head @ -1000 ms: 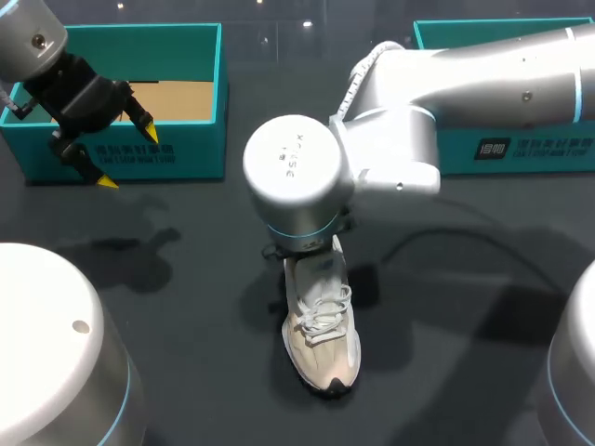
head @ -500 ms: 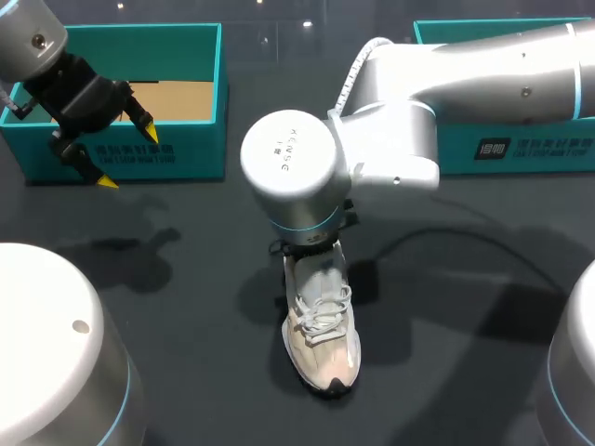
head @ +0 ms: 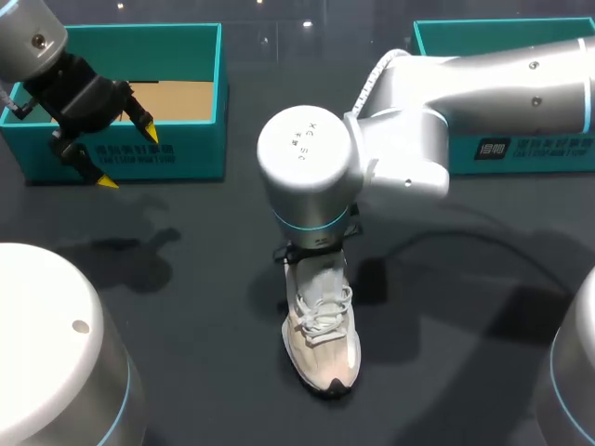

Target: Take the shoe out of the shoebox, open the shoe tongue, remove and reinsert the insole, then place the shoe into the shoebox

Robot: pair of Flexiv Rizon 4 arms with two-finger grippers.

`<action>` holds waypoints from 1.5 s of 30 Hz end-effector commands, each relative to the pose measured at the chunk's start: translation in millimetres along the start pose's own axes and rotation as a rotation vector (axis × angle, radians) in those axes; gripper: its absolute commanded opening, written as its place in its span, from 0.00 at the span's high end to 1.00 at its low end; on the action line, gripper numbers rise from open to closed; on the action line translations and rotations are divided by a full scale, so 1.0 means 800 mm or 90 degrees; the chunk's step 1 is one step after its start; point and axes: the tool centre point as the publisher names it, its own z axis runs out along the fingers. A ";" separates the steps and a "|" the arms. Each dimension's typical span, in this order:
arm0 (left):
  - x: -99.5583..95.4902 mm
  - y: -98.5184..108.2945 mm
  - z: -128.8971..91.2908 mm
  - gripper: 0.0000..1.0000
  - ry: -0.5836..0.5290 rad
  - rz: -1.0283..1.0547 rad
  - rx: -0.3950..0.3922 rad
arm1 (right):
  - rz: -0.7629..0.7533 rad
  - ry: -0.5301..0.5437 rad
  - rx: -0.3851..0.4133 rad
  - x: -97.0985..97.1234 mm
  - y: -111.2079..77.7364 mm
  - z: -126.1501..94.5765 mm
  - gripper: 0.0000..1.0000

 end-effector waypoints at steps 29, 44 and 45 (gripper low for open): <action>0.001 0.000 -0.001 0.00 0.001 0.000 -0.002 | 0.000 0.058 0.029 0.012 -0.006 -0.030 1.00; 0.001 0.000 -0.001 0.00 0.001 0.000 -0.002 | 0.008 0.126 0.160 -0.003 0.008 -0.050 0.99; 0.001 0.000 -0.001 0.00 0.001 0.000 -0.002 | 0.014 0.128 0.167 -0.002 0.004 -0.052 0.95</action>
